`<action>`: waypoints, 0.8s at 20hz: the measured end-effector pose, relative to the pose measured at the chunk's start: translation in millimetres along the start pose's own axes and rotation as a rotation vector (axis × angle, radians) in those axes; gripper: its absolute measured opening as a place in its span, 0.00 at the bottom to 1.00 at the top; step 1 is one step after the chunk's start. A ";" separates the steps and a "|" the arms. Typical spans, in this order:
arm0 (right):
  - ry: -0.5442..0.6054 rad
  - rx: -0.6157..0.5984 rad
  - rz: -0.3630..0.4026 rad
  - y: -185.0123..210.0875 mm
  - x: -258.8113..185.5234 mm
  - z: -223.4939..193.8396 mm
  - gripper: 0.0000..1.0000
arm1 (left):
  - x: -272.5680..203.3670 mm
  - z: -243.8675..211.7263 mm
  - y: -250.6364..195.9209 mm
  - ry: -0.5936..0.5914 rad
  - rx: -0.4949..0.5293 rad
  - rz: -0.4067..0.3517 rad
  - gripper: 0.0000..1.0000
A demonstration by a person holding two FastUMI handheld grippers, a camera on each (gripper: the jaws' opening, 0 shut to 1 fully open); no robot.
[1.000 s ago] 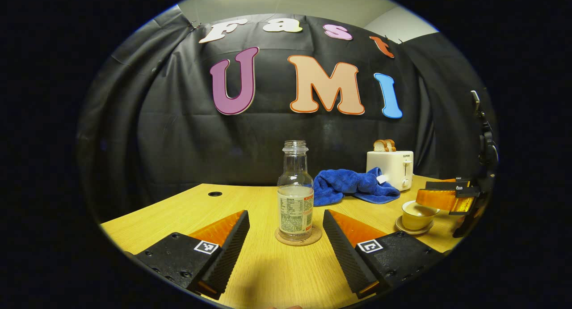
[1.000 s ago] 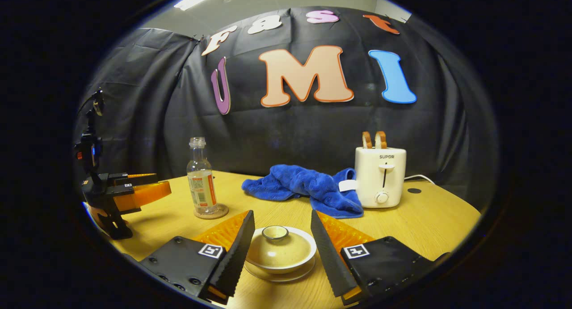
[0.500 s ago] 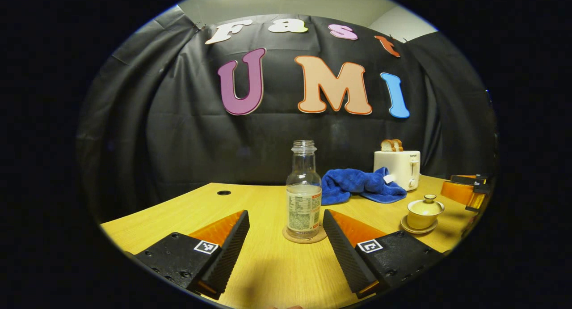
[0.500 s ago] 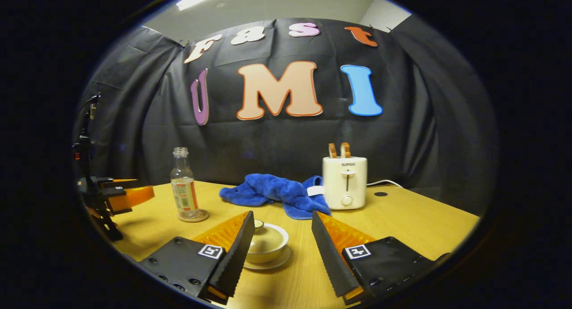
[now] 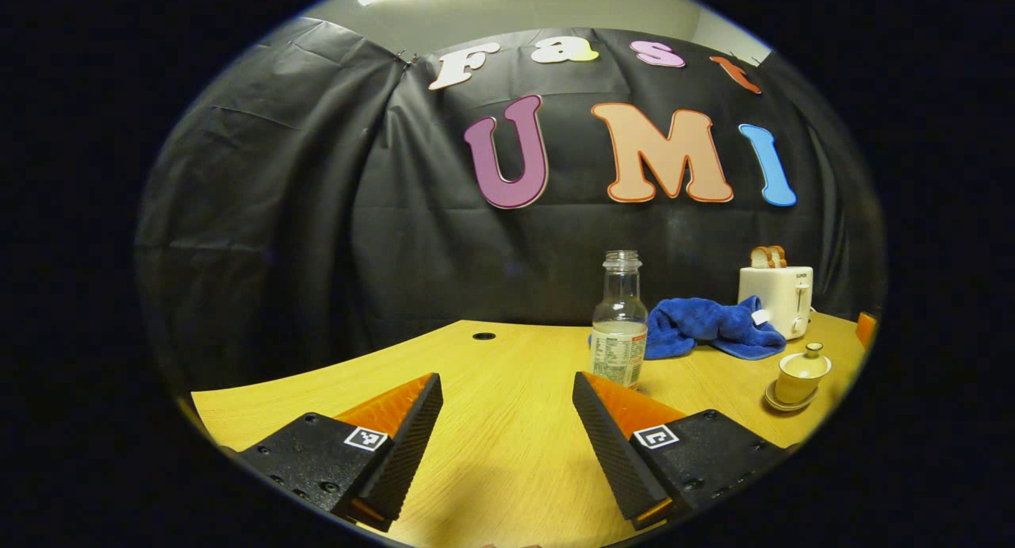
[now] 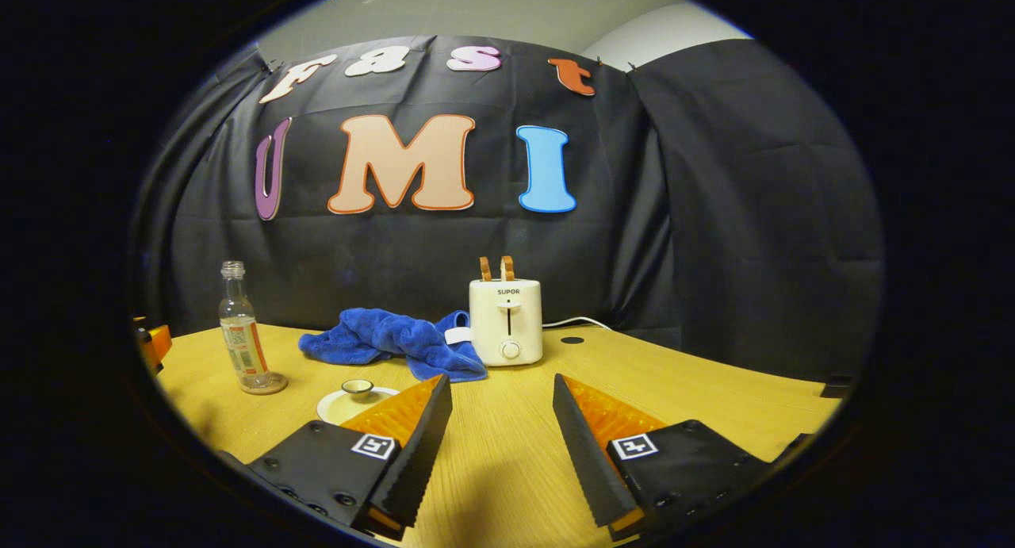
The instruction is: Open the teacup lid with one hand, grasp the water bottle and pour water into the teacup with the other hand; after pouring, place the water bottle on the coaster and then close the teacup lid.
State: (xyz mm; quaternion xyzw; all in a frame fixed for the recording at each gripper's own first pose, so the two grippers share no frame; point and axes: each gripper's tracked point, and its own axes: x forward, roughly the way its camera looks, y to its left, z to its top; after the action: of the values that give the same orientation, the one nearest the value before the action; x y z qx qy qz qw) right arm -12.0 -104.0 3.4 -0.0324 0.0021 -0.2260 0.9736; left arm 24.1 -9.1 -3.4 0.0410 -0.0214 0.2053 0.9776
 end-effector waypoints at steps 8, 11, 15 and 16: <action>0.000 0.000 0.001 -0.5 0.3 -0.1 0.80 | 0.9 0.3 -7.5 -0.002 -0.004 -0.045 0.94; 0.000 0.000 0.001 -0.9 0.2 0.2 0.80 | 0.7 0.2 -7.4 -0.001 -0.004 -0.047 0.94; 0.000 0.000 0.002 -1.3 0.2 0.2 0.80 | 0.8 -0.3 -7.7 -0.002 -0.005 -0.049 0.94; 0.000 0.000 0.002 -1.7 0.2 0.0 0.83 | 1.1 -0.1 -7.8 -0.002 -0.005 -0.049 0.94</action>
State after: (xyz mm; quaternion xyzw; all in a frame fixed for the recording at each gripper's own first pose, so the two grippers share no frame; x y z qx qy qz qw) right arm -12.6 -105.7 3.5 -0.0326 0.0023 -0.2249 0.9738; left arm 28.3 -15.8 -4.0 0.0395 -0.0216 0.1812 0.9824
